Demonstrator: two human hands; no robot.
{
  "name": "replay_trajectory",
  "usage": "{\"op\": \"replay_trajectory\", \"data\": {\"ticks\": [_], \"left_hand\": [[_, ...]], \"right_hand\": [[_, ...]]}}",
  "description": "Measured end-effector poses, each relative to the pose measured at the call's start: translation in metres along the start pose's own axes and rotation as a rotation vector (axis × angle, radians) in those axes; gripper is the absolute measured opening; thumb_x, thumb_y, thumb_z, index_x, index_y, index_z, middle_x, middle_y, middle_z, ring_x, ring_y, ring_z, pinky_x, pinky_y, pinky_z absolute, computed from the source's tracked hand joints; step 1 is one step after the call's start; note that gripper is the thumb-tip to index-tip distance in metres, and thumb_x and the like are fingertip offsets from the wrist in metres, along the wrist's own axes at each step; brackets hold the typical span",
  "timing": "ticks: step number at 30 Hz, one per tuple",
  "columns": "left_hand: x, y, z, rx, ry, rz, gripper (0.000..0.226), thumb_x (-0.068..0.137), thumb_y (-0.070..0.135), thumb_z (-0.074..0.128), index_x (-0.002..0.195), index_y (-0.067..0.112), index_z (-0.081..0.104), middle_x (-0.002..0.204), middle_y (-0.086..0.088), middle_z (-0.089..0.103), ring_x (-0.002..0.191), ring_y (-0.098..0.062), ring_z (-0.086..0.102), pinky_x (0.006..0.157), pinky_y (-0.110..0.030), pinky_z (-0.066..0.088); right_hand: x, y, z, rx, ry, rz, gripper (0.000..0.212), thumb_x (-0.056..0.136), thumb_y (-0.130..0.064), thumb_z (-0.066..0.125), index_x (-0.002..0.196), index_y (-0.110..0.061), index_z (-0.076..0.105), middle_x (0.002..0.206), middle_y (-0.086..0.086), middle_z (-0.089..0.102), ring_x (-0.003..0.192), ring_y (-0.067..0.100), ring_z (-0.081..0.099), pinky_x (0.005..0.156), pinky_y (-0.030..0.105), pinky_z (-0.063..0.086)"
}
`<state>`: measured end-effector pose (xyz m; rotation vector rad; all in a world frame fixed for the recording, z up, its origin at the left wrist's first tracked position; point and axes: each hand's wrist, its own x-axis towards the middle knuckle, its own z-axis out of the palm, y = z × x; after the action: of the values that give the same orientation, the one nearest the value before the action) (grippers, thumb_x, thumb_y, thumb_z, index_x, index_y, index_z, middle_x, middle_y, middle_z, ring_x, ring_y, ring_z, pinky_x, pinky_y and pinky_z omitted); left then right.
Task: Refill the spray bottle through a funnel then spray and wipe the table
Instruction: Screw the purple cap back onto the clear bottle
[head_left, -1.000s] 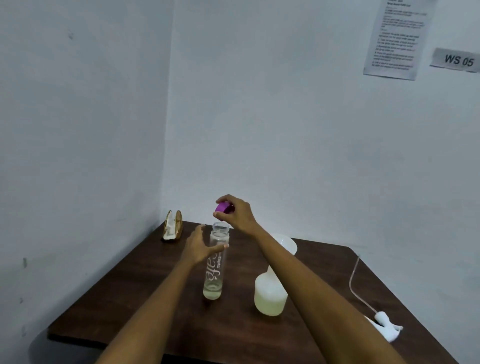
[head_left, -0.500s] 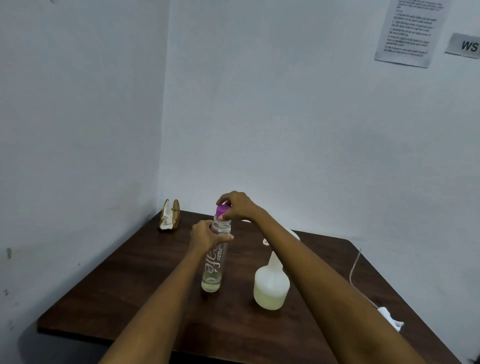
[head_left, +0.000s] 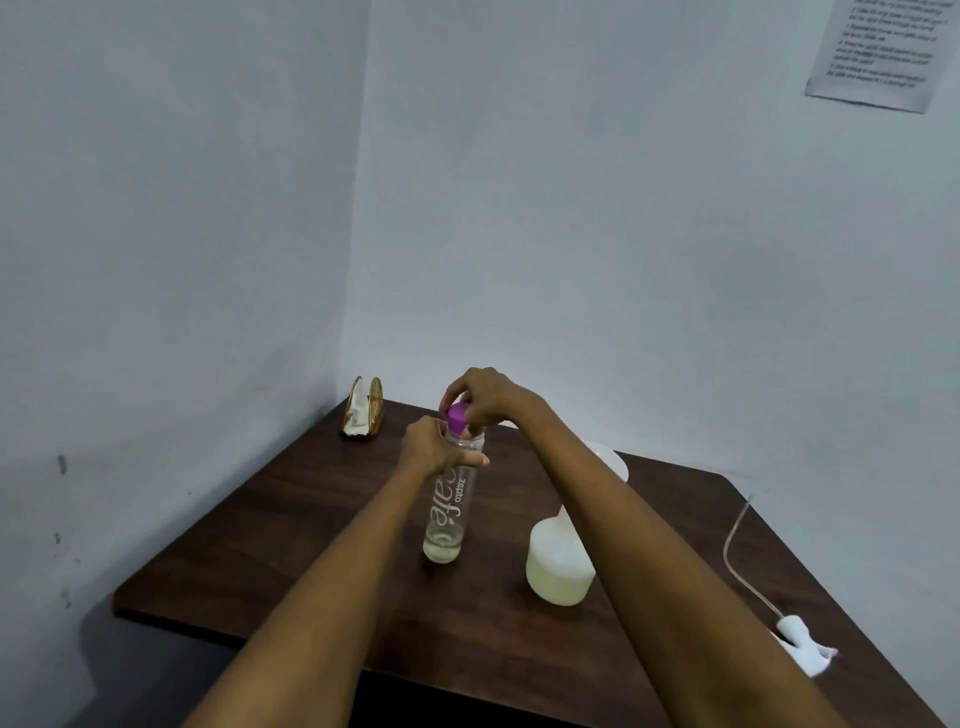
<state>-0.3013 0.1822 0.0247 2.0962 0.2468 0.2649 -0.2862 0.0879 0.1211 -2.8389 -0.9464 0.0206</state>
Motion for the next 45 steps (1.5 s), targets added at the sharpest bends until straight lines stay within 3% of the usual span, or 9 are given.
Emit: {"op": "replay_trajectory", "data": {"ticks": [5,15,25,28,33,37,40,43,45], "left_hand": [[-0.001,0.002,-0.001,0.005,-0.002,-0.010,0.050,0.063,0.034,0.086,0.104,0.008,0.071,0.107,-0.010,0.072,0.103,-0.021,0.068,0.083,-0.028,0.052],[-0.007,0.005,0.001,-0.010,0.019,-0.014,0.056,0.064,0.031,0.087,0.109,0.005,0.068,0.112,-0.013,0.070,0.104,-0.023,0.067,0.079,-0.026,0.050],[-0.010,0.004,0.001,-0.030,0.019,-0.011,0.051,0.063,0.030,0.087,0.106,0.008,0.070,0.109,-0.011,0.072,0.102,-0.022,0.068,0.081,-0.027,0.052],[-0.010,0.006,0.001,-0.034,0.023,-0.025,0.050,0.063,0.031,0.087,0.104,0.007,0.070,0.107,-0.011,0.072,0.101,-0.022,0.068,0.077,-0.026,0.051],[-0.010,0.003,0.002,-0.024,0.039,-0.030,0.060,0.062,0.033,0.088,0.111,0.006,0.067,0.112,-0.011,0.070,0.106,-0.022,0.067,0.082,-0.027,0.052],[-0.011,0.002,0.000,-0.026,0.008,0.005,0.067,0.062,0.033,0.087,0.122,0.014,0.066,0.116,-0.008,0.069,0.111,-0.020,0.064,0.091,-0.029,0.053],[-0.012,0.003,-0.001,-0.067,-0.013,0.011,0.061,0.063,0.030,0.088,0.119,0.017,0.068,0.113,-0.008,0.071,0.111,-0.020,0.064,0.091,-0.029,0.054],[-0.012,0.003,0.000,-0.075,0.013,-0.013,0.055,0.064,0.030,0.087,0.112,0.010,0.069,0.112,-0.010,0.071,0.107,-0.021,0.066,0.088,-0.029,0.053],[-0.013,0.004,0.001,-0.075,0.021,-0.022,0.056,0.065,0.031,0.086,0.112,0.007,0.068,0.113,-0.012,0.070,0.107,-0.023,0.066,0.092,-0.032,0.052]], "right_hand": [[0.005,-0.002,-0.003,-0.003,-0.016,-0.002,0.040,0.074,0.005,0.064,0.109,-0.014,0.069,0.114,0.015,0.066,0.104,0.026,0.063,0.077,0.029,0.051],[-0.006,-0.001,-0.011,-0.038,-0.060,-0.102,0.034,0.069,0.015,0.060,0.091,-0.008,0.072,0.110,0.012,0.068,0.092,0.020,0.056,0.065,0.024,0.048],[-0.006,0.006,-0.007,0.052,-0.058,-0.080,0.033,0.075,0.011,0.062,0.102,-0.007,0.069,0.115,0.017,0.062,0.103,0.030,0.060,0.058,0.020,0.047],[-0.003,0.004,-0.004,0.036,-0.019,-0.049,0.030,0.076,-0.001,0.070,0.105,-0.009,0.069,0.103,0.014,0.061,0.085,0.025,0.059,0.056,0.021,0.050],[0.002,0.003,0.008,-0.125,0.116,0.010,0.040,0.081,-0.034,0.070,0.109,-0.006,0.068,0.108,0.013,0.068,0.096,0.027,0.066,0.073,0.030,0.051],[0.006,0.011,0.016,-0.256,0.197,0.102,0.056,0.077,-0.056,0.063,0.102,-0.006,0.068,0.098,0.008,0.070,0.092,0.025,0.065,0.075,0.031,0.047],[0.006,0.020,0.011,-0.252,0.125,0.104,0.065,0.076,-0.068,0.057,0.086,-0.004,0.067,0.073,0.005,0.065,0.073,0.022,0.063,0.070,0.030,0.045],[0.000,0.030,0.000,0.014,-0.006,0.180,0.073,0.074,-0.078,0.046,0.059,-0.007,0.059,0.052,0.003,0.059,0.054,0.019,0.061,0.067,0.029,0.049],[-0.006,0.035,-0.003,0.128,0.085,0.196,0.078,0.076,-0.080,0.038,0.051,-0.009,0.058,0.049,0.003,0.059,0.051,0.016,0.060,0.069,0.029,0.049]]}}
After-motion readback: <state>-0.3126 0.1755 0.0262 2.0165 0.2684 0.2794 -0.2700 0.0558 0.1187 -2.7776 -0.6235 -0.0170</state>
